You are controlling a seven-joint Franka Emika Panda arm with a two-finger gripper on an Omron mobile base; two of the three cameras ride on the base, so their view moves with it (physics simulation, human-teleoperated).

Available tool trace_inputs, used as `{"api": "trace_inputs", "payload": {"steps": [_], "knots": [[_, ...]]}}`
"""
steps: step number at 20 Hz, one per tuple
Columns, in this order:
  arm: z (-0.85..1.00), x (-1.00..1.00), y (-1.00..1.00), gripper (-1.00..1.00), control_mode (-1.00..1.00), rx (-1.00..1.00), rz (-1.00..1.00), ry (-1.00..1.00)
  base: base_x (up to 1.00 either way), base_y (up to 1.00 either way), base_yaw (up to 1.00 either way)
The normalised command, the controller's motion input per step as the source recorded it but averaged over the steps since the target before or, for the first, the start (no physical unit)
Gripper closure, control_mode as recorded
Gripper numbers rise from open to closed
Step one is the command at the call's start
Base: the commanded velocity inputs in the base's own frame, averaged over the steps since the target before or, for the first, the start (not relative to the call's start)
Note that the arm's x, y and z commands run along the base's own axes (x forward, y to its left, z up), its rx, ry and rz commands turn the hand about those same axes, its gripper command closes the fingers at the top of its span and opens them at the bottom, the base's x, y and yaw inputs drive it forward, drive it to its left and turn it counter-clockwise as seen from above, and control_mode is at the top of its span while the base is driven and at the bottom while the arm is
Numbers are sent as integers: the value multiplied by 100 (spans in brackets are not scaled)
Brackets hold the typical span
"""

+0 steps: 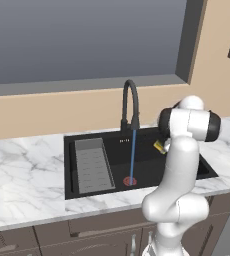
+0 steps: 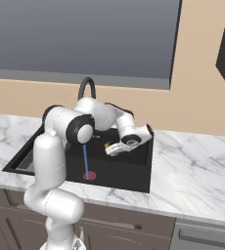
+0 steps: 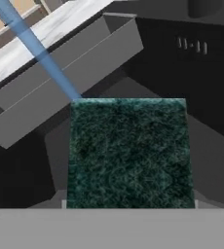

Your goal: Soak the sponge with water for a few seconds and then drop it inside the sink.

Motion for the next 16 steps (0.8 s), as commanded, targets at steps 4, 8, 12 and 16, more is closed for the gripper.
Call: {"api": "trace_inputs", "payload": {"steps": [4,8,12,16], "knots": [[0,0,0,100,-100,-11,-23,13,0,0,0],[20,0,3,100,-100,-13,-17,21,0,0,0],[11,0,1,100,-100,-12,-15,21,0,0,0],[1,0,0,100,-100,-13,-15,10,0,0,0]]}}
